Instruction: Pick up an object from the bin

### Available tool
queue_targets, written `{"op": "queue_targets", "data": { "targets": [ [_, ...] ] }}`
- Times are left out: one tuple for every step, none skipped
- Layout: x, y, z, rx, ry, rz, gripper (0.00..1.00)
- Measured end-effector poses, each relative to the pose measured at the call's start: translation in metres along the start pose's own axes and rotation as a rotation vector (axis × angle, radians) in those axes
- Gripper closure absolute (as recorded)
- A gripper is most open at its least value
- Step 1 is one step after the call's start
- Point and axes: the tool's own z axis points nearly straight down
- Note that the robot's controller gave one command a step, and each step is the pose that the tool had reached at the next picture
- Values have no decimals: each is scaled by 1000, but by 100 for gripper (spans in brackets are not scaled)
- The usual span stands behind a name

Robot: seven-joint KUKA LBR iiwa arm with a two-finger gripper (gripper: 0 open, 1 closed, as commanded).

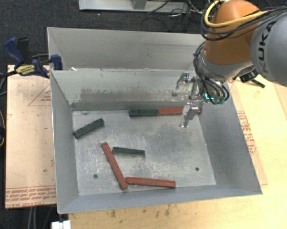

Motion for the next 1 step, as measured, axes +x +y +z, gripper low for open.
{"op": "queue_targets", "data": {
  "targets": [
    [-1,0,-4,0,-7,-1,100]
  ]
}}
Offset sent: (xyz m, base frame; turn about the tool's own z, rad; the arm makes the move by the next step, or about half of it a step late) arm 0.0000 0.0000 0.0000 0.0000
